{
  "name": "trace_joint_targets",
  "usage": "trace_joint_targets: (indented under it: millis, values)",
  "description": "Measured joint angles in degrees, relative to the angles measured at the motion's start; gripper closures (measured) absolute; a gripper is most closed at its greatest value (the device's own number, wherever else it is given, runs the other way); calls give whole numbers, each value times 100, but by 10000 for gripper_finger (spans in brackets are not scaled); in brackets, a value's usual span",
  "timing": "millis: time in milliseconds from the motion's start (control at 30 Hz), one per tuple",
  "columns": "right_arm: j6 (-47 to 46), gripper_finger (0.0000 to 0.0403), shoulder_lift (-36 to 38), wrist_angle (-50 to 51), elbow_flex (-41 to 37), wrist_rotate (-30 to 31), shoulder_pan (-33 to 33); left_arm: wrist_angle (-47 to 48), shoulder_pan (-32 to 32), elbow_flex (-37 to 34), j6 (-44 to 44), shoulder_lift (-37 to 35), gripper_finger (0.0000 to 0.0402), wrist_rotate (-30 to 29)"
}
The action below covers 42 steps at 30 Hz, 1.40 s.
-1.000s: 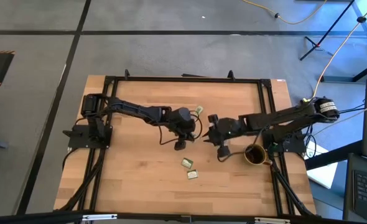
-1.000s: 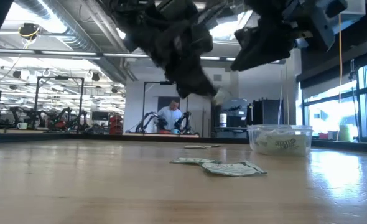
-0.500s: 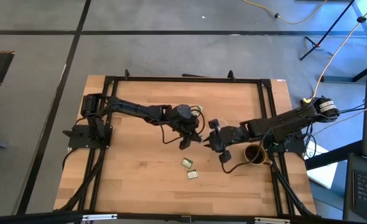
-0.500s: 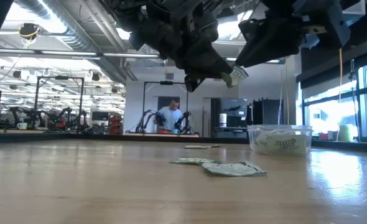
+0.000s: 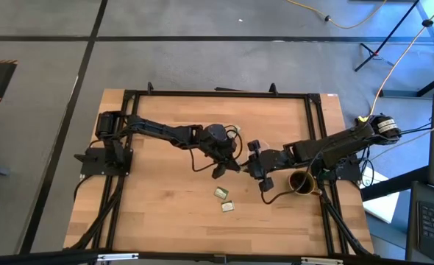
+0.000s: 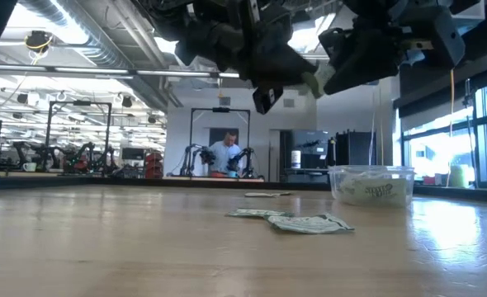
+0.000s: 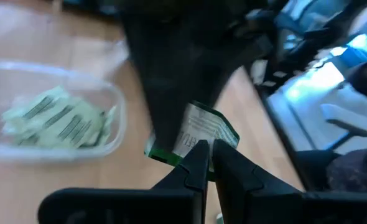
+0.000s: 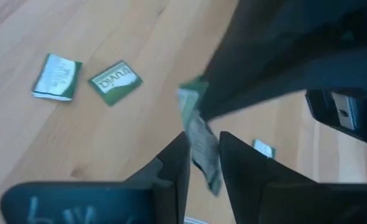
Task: Pick and place items into bin
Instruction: Put the truvia packet into the transparent bin
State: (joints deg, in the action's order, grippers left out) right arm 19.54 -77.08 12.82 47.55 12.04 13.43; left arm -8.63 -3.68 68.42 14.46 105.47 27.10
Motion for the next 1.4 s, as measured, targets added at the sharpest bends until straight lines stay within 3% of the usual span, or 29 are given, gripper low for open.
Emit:
trace_joint_targets:
  millis: [200,433,667,1133,1400]
  values:
    - [-304,325,0,113,0,536,-4,-119,-11,0,-2,0,384,157]
    - [-406,395,-2,351,-2,530,2,-61,-95,0,-9,0,384,152]
    - [-458,379,-2,345,-2,497,0,-51,-210,0,-17,0,384,153]
    - [-731,401,-7,394,-2,480,0,117,-243,0,-229,0,384,141]
    - [-1034,402,-7,658,-2,471,0,115,-245,0,-323,0,340,141]
